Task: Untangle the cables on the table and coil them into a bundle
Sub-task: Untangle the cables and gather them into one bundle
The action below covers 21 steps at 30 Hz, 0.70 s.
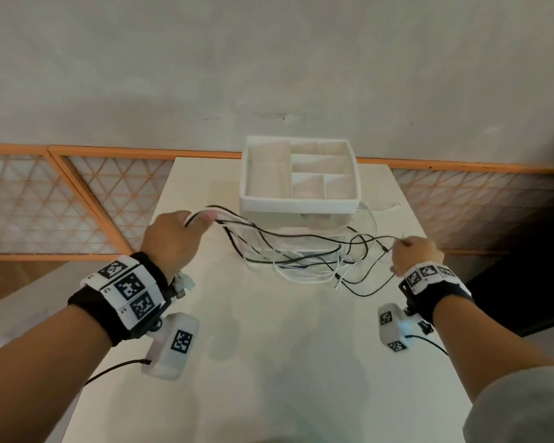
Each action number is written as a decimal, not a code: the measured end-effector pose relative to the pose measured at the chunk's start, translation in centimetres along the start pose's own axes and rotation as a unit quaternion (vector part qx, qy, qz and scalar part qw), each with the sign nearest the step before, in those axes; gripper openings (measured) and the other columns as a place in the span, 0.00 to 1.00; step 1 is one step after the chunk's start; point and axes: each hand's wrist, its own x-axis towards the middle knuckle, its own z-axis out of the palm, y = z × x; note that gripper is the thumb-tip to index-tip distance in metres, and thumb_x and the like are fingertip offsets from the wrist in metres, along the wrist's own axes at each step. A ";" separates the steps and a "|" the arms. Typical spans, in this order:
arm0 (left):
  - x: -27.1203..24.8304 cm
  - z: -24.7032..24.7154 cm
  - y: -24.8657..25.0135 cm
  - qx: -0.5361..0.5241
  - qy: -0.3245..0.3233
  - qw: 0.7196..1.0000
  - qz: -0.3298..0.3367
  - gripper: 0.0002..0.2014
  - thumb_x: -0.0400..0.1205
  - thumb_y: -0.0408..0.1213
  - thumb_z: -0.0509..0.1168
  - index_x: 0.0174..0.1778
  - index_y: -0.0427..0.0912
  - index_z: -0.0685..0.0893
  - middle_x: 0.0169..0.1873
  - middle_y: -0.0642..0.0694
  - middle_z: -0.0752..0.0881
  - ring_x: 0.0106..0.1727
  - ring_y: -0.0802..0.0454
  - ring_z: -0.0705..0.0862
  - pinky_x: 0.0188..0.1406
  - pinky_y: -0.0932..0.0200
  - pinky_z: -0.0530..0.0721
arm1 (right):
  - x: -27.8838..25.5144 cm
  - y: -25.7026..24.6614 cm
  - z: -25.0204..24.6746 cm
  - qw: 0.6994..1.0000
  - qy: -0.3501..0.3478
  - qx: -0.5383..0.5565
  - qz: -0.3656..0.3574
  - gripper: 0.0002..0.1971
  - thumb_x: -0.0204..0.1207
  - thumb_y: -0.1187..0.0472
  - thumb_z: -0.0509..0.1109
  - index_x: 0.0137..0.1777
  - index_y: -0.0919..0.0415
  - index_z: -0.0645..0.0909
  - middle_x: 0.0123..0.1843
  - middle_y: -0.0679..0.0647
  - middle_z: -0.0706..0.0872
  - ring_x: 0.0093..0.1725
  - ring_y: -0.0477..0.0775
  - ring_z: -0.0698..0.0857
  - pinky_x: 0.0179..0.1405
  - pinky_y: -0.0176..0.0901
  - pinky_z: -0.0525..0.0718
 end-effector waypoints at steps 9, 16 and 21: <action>-0.6 2.7 -0.2 0.212 -0.106 0.971 -0.022 0.27 0.85 0.59 0.56 0.28 0.41 0.73 0.27 0.45 0.78 0.34 0.42 0.78 0.28 0.55 0.65 | -1.0 -9.4 -5.7 0.935 0.129 0.199 -0.263 0.10 0.84 0.56 0.56 0.50 0.43 0.79 0.45 0.52 0.90 0.43 0.54 0.88 0.37 0.40 0.81; -1.4 1.6 0.9 0.080 -0.152 0.985 0.001 0.27 0.79 0.62 0.66 0.30 0.41 0.71 0.22 0.48 0.71 0.24 0.48 0.69 0.31 0.56 0.68 | 0.3 -3.9 -0.9 0.977 -0.108 -0.047 -0.175 0.31 0.78 0.68 0.65 0.78 0.42 0.69 0.74 0.55 0.79 0.64 0.63 0.83 0.53 0.45 0.81; -1.9 1.2 1.8 -0.099 -0.167 0.979 -0.057 0.27 0.87 0.56 0.54 0.36 0.37 0.81 0.20 0.52 0.66 0.21 0.52 0.60 0.22 0.61 0.61 | -4.6 -3.0 0.7 0.958 -0.183 -0.096 -0.198 0.32 0.74 0.66 0.67 0.78 0.46 0.72 0.51 0.50 0.89 0.51 0.48 0.85 0.52 0.40 0.82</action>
